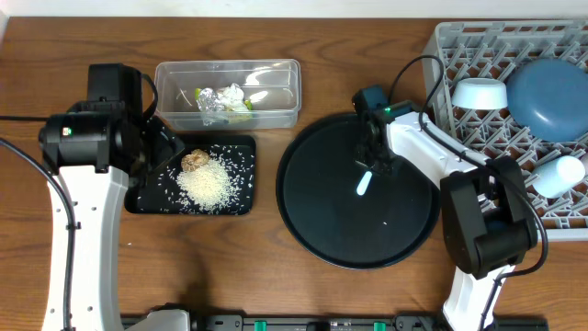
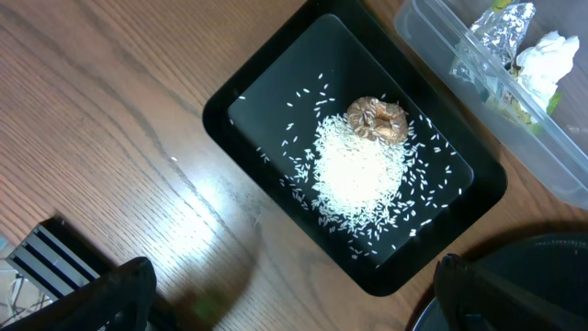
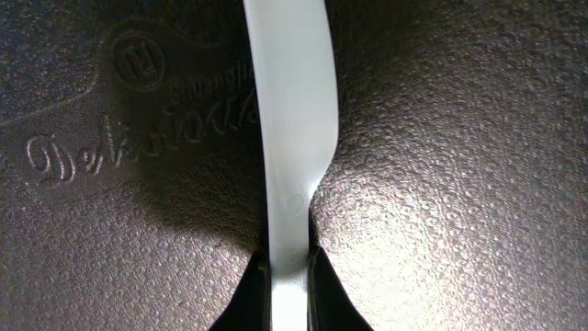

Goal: Sort waste into correct bins and load items into the dishwasher rack
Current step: 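Lower the right gripper and grasp the white spatula, then lift the spatula and insert it upright into the rack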

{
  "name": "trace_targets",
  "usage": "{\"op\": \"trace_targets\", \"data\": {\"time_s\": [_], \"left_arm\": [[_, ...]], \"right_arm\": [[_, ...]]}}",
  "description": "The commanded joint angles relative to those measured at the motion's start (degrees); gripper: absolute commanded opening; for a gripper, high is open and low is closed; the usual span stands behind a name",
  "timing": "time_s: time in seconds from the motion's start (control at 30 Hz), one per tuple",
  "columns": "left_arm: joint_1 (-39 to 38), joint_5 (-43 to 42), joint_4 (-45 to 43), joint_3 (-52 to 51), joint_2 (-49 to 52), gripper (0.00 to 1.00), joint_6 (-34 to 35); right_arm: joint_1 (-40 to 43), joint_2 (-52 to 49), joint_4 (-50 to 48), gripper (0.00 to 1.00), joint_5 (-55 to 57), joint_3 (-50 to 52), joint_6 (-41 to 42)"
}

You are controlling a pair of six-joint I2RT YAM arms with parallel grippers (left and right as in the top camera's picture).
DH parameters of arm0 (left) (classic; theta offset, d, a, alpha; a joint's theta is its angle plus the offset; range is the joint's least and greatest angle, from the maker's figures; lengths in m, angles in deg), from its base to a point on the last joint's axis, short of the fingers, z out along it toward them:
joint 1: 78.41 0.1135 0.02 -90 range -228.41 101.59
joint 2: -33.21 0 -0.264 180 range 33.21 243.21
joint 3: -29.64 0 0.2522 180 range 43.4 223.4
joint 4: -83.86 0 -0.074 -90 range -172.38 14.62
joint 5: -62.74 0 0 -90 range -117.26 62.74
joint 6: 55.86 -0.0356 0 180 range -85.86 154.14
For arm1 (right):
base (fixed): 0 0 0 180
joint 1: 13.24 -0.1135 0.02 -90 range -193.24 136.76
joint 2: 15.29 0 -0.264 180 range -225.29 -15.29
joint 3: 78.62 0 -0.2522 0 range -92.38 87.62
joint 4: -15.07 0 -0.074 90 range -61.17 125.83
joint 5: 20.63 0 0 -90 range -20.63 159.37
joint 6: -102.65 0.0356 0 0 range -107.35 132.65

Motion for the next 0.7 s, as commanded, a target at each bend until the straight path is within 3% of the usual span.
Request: {"op": "trace_targets", "data": {"time_s": [0.0,0.43,0.67], "left_arm": [[0.2,0.9,0.3,0.2,0.2,0.98,0.3],[0.2,0.9,0.2,0.2,0.2,0.98,0.3],[0.2,0.9,0.2,0.2,0.2,0.98,0.3]], "right_arm": [[0.9,1.2,2.4,0.01,-1.1,-1.4,-2.7],[6.8,13.3,13.4,0.01,-4.1,-15.0,-18.9],[14.9,17.6,15.0,0.01,-3.9,-19.6,-26.2]]}}
